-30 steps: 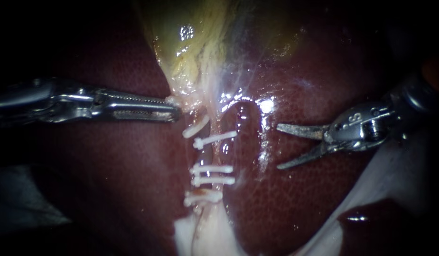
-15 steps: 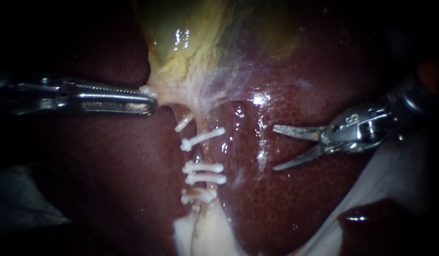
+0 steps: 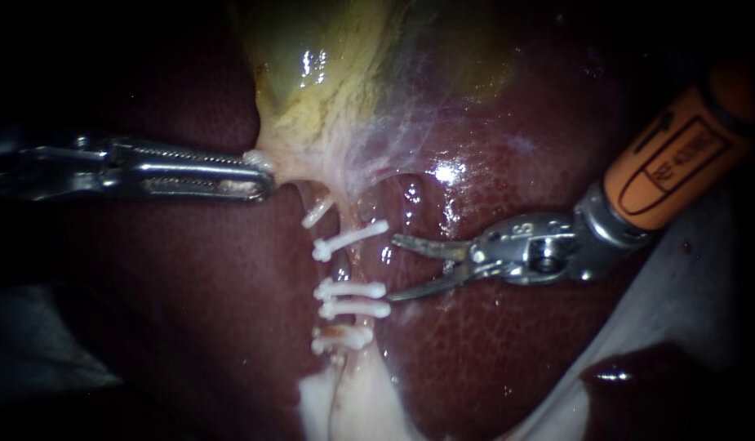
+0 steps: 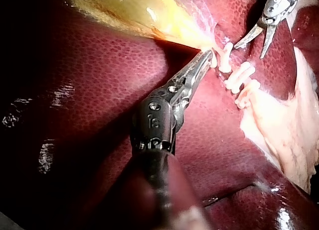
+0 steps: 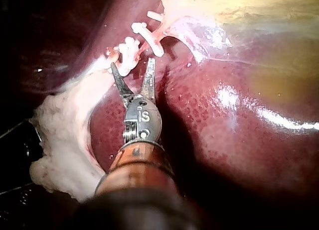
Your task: Go to the cutting position right tube
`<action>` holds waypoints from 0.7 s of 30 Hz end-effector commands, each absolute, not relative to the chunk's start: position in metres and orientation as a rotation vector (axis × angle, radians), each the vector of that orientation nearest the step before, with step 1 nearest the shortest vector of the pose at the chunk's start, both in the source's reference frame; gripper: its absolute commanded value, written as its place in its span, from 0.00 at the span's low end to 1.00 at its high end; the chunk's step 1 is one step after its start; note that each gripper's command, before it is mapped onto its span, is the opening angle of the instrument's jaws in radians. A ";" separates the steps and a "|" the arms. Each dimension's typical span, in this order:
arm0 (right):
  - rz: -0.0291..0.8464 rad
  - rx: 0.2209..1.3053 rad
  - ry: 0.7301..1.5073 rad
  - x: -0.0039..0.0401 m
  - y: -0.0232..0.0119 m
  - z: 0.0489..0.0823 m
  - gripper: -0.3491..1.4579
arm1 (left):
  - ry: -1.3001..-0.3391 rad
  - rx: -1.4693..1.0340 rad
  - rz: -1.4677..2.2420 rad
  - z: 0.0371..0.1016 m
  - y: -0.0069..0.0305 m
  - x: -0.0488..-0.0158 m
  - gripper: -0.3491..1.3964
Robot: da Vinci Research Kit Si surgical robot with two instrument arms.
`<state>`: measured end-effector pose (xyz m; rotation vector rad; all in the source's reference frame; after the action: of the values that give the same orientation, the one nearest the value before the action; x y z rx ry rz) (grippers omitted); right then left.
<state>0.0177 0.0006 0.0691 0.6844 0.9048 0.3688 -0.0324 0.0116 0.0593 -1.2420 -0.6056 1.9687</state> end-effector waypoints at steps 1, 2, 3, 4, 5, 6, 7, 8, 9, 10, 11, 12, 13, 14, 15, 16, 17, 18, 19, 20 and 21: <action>0.370 0.699 0.900 0.0179 0.0004 0.0697 0.99 | -0.605 -1.242 1.969 0.0594 0.0116 -0.0324 0.00; 0.371 0.706 0.898 0.0181 0.0003 0.0702 0.99 | -0.605 -1.242 1.969 0.0594 0.0116 -0.0324 0.00; 0.373 0.713 0.896 0.0182 0.0002 0.0706 0.99 | -0.605 -1.242 1.969 0.0594 0.0116 -0.0324 0.00; 0.373 0.721 0.894 0.0185 0.0000 0.0710 0.99 | -0.605 -1.242 1.969 0.0594 0.0116 -0.0324 0.00; 0.377 0.728 0.892 0.0186 0.0000 0.0713 0.99 | -0.605 -1.242 1.969 0.0594 0.0116 -0.0324 0.00; 0.372 0.734 0.892 0.0189 -0.0001 0.0716 0.99 | -0.605 -1.242 1.969 0.0594 0.0116 -0.0324 0.00; 0.372 0.739 0.894 0.0191 -0.0001 0.0718 0.99 | -0.605 -1.242 1.969 0.0594 0.0116 -0.0324 0.00; 0.371 0.744 0.896 0.0193 0.0000 0.0720 0.99 | -0.605 -1.242 1.969 0.0594 0.0116 -0.0324 0.00; 0.371 0.750 0.901 0.0196 0.0000 0.0721 0.99 | -0.605 -1.242 1.969 0.0594 0.0116 -0.0324 0.00; 0.370 0.758 0.913 0.0200 0.0002 0.0722 0.99 | -0.605 -1.242 1.969 0.0594 0.0116 -0.0324 0.00; 0.376 0.767 0.922 0.0203 0.0003 0.0723 0.99 | -0.605 -1.242 1.969 0.0594 0.0116 -0.0324 0.00; 0.375 0.778 0.937 0.0205 0.0003 0.0724 0.99 | -0.605 -1.242 1.969 0.0594 0.0116 -0.0324 0.00; 0.375 0.797 0.949 0.0208 0.0004 0.0724 0.99 | -0.605 -1.242 1.969 0.0594 0.0116 -0.0324 0.00; 0.371 0.815 0.962 0.0212 0.0005 0.0725 0.99 | -0.605 -1.242 1.969 0.0594 0.0116 -0.0324 0.00; 0.365 0.826 0.971 0.0214 0.0006 0.0726 0.98 | -0.605 -1.242 1.969 0.0594 0.0116 -0.0324 0.00; 0.358 0.838 0.983 0.0217 0.0006 0.0726 0.98 | -0.605 -1.242 1.969 0.0595 0.0116 -0.0324 0.00; 0.345 0.853 0.995 0.0220 0.0007 0.0726 0.97 | -0.605 -1.242 1.969 0.0595 0.0116 -0.0324 0.00; 0.333 0.862 1.006 0.0222 0.0007 0.0727 0.96 | -0.605 -1.242 1.969 0.0595 0.0116 -0.0324 0.00; 0.325 0.874 1.014 0.0225 0.0008 0.0727 0.95 | -0.605 -1.242 1.969 0.0595 0.0116 -0.0324 0.00; 0.308 0.886 1.025 0.0228 0.0008 0.0727 0.94 | -0.605 -1.242 1.969 0.0595 0.0116 -0.0324 0.00; 0.301 0.898 1.033 0.0230 0.0008 0.0728 0.93 | -0.605 -1.242 1.969 0.0595 0.0116 -0.0324 0.00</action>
<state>0.0231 0.0009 0.0728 0.9077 1.0421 0.2900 -0.0324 0.0116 0.0595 -1.2421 -0.6050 1.9693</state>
